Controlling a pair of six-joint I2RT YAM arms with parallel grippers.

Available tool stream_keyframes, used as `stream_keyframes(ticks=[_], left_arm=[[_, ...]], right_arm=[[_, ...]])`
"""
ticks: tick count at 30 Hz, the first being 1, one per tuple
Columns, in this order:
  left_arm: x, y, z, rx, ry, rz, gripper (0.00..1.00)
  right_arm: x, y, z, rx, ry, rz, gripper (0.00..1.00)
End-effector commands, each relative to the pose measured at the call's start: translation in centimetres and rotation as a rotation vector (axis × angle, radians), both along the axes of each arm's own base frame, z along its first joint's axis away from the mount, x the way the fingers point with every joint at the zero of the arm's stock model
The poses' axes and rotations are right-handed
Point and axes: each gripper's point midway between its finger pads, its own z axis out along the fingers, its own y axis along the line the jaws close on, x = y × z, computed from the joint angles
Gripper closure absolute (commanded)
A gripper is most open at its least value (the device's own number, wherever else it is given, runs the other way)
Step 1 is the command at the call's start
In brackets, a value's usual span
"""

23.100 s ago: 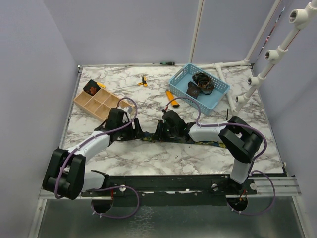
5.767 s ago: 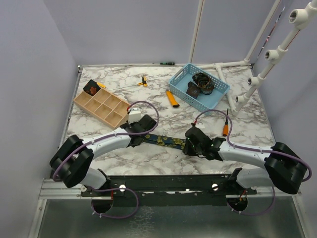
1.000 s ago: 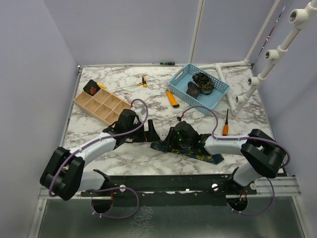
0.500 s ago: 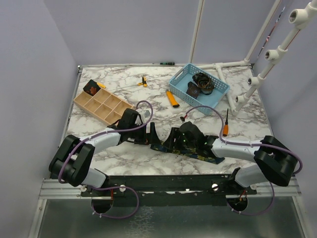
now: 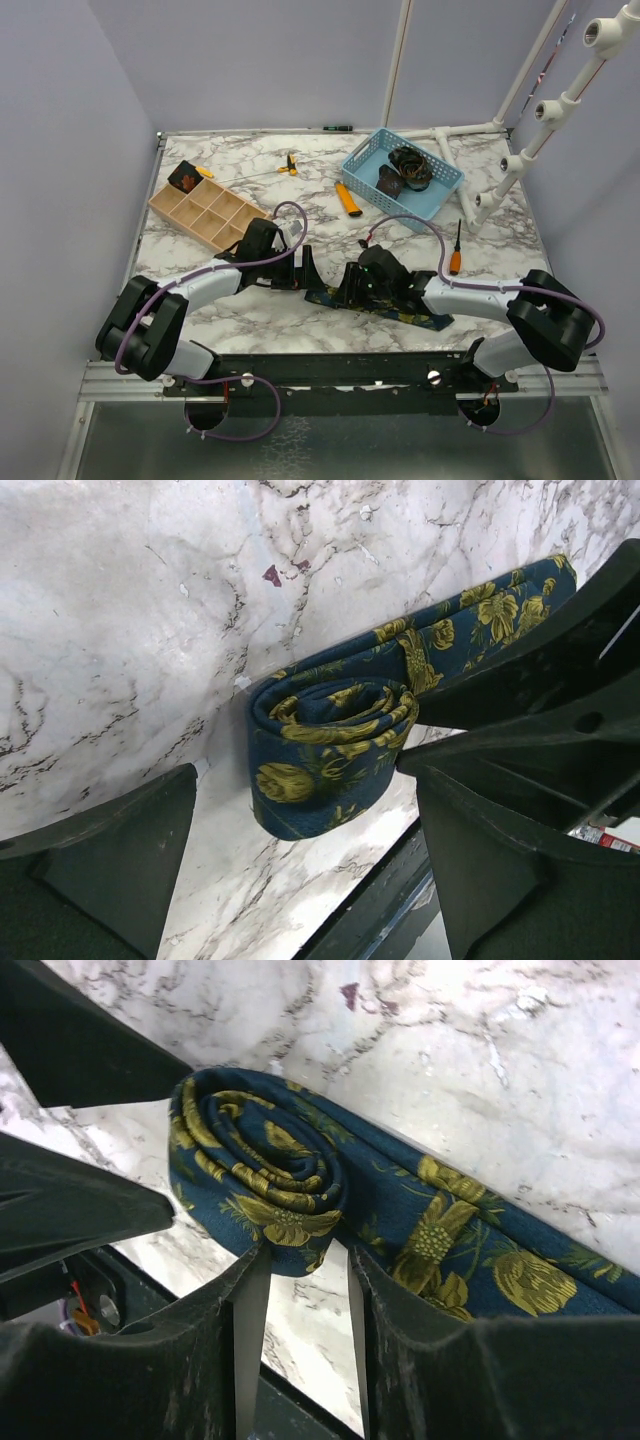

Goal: Roll the ties
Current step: Roll the tie at the center of the board.

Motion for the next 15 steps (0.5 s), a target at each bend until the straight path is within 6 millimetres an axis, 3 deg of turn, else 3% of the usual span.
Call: stream_keyframes(ticks=[1, 15], left_arm=[[0.0, 0.2, 0.0, -0.003, -0.019, -0.007, 0.09], [-0.1, -1.2, 0.1, -0.072, -0.013, -0.053, 0.09]], right_arm=[[-0.4, -1.5, -2.1, -0.089, 0.041, -0.048, 0.6], [-1.0, -2.6, -3.6, -0.081, 0.054, -0.076, 0.6]])
